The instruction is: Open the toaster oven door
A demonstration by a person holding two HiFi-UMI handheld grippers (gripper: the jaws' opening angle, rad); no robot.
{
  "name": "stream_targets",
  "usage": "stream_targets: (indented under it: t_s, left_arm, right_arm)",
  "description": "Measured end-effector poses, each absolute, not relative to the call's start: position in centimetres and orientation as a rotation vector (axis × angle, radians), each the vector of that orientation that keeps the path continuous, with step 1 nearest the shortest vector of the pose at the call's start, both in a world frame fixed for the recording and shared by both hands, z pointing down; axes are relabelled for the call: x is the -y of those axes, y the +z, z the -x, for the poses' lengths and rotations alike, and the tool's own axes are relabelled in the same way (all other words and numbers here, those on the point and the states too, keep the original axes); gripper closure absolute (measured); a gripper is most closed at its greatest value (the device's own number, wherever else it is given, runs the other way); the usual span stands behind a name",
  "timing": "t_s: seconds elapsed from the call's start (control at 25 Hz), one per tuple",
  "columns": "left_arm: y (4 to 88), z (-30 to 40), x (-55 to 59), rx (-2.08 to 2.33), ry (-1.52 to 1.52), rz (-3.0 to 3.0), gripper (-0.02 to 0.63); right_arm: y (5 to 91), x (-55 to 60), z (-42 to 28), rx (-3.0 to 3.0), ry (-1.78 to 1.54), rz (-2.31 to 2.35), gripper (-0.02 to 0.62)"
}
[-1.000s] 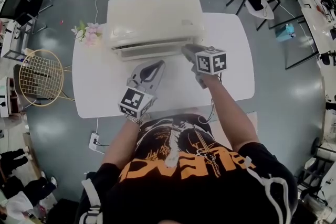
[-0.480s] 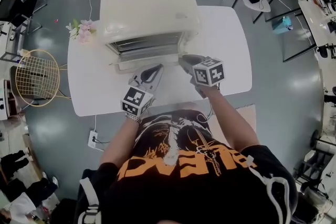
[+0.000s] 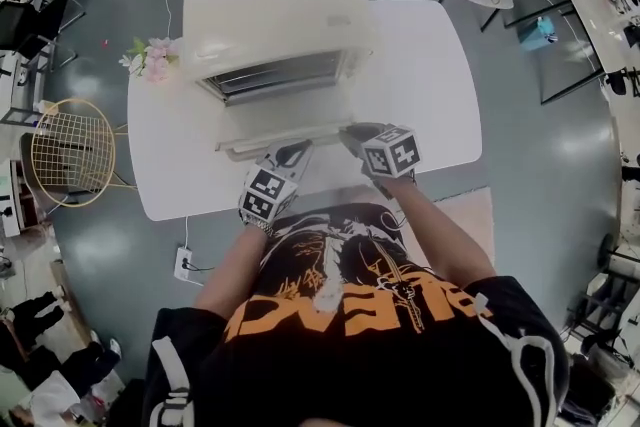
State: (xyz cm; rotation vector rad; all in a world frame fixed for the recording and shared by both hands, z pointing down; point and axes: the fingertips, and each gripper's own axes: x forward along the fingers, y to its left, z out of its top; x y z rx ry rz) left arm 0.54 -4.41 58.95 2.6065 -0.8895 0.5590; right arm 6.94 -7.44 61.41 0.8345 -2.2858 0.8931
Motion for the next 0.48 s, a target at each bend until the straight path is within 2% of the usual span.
stream_targets:
  t_s: [0.48]
  left_arm:
    - [59.9, -0.5, 2.3, 0.817, 0.619, -2.617, 0.583]
  right_arm:
    - [68.5, 3.1, -7.9, 2.176, 1.041, -0.826, 0.523]
